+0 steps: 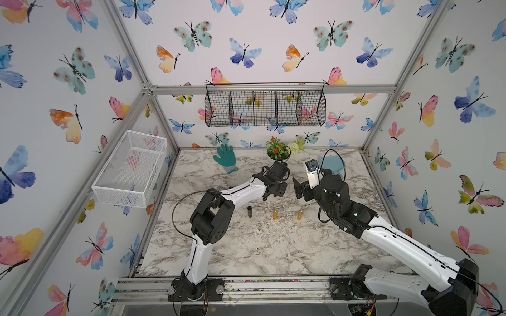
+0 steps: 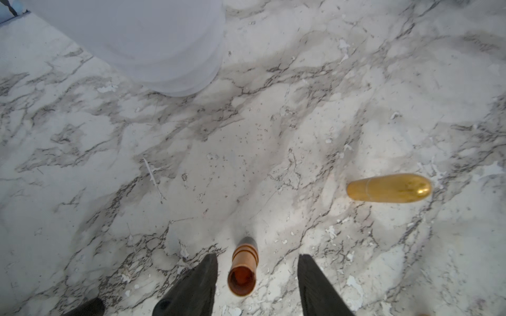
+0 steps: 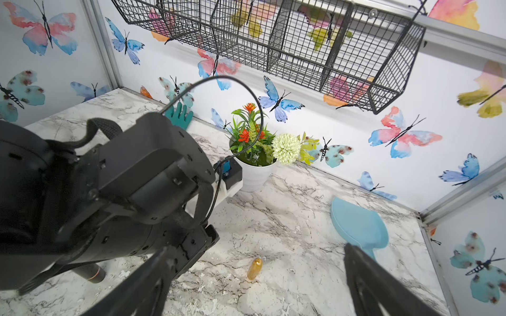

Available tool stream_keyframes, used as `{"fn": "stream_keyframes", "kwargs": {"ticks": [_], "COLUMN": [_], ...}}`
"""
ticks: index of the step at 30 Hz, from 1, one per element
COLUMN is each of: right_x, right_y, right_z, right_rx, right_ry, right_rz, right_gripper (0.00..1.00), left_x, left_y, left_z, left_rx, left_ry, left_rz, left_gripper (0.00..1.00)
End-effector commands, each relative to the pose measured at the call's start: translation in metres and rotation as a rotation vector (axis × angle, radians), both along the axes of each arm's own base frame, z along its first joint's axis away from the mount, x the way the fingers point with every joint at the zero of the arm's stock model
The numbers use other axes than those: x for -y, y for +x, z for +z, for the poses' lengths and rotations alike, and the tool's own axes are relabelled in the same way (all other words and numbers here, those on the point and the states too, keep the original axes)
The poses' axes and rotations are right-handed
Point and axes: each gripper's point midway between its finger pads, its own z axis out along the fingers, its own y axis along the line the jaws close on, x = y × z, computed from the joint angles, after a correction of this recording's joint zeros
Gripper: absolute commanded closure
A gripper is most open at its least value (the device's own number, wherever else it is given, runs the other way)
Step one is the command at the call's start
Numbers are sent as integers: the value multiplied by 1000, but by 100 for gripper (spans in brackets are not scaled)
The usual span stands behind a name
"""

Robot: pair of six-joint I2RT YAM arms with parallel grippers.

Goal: Open the lipstick cap
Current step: Place the lipstick at the center of the board, then pick up the lipstick at the center of the board.

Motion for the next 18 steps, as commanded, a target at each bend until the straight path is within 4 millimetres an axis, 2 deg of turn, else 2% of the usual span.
{"fn": "stream_keyframes", "kwargs": {"ticks": [1,5,8,14,18], "right_x": [12,21,25,27,36], "right_y": [-3,-9,-12,-13,-17], "right_z": [23,40,48,41,46], "right_rx": [49,83,87,33,46], "right_ry": [74,126,143,123,146], "right_rz": [-52,-72,-75,-88,-110], "right_gripper": [2,2,2,2,4], "left_x": [3,17,31,59,73], "left_y": [-7,-16,-18,-19,-20], "left_z": [66,94,103,89,76], "left_rx": [29,17,-14,-48,-58], "left_ry": [-84,-165,-205,-187,-162], "left_rz": [-19,-77,-119,-179,-207], "left_gripper": [48,46,45,45,45]}}
